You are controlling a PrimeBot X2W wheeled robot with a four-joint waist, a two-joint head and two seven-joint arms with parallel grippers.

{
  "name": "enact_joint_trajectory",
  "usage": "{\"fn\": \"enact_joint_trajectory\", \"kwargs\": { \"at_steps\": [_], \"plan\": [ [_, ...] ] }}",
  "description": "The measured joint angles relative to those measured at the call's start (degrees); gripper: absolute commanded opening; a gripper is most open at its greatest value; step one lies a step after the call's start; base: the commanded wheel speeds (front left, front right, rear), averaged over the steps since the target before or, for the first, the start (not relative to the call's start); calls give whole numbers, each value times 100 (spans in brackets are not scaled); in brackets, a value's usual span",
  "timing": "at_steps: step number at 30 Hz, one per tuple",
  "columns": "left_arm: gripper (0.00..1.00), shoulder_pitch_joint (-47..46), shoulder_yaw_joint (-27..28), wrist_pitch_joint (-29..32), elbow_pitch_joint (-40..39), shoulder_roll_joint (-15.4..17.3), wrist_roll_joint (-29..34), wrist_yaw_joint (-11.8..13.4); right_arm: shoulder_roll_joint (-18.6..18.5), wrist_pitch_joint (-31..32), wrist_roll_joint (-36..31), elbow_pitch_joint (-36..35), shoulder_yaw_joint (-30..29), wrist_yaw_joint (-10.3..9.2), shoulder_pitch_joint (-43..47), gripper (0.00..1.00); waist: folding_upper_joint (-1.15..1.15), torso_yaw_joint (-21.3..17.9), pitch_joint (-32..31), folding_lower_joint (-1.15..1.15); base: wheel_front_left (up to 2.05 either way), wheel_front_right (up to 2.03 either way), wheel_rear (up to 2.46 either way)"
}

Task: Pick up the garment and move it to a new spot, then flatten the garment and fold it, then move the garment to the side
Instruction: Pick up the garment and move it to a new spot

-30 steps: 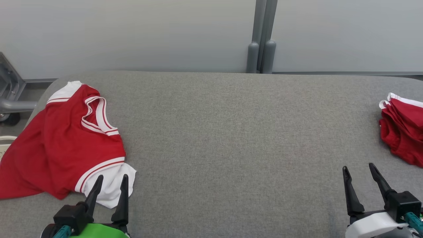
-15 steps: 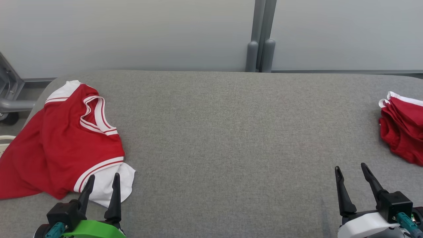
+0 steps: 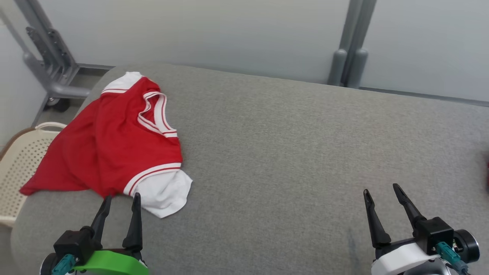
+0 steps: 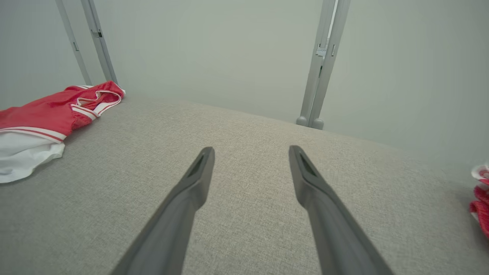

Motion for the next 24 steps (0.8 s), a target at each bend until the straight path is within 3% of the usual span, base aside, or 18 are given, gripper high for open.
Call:
{"fn": "enact_joint_trajectory", "kwargs": {
  "at_steps": [6,12,19,24],
  "plan": [
    [100,194,123,0,-14,52,1,0,22,0,33,86,357,0,-94,100,0,715,-29,0,0,0,0],
    [100,594,686,0,-358,-35,1,2,-66,-1,112,365,1032,0,-662,100,0,1403,-44,0,0,0,0],
    [100,643,836,0,-543,-216,109,2,-148,0,182,502,1134,0,-832,100,0,1643,69,0,0,0,0],
    [100,336,514,80,-275,-271,-98,1,-156,0,212,443,898,0,-765,100,0,1639,174,0,0,0,0]
  ]
}}
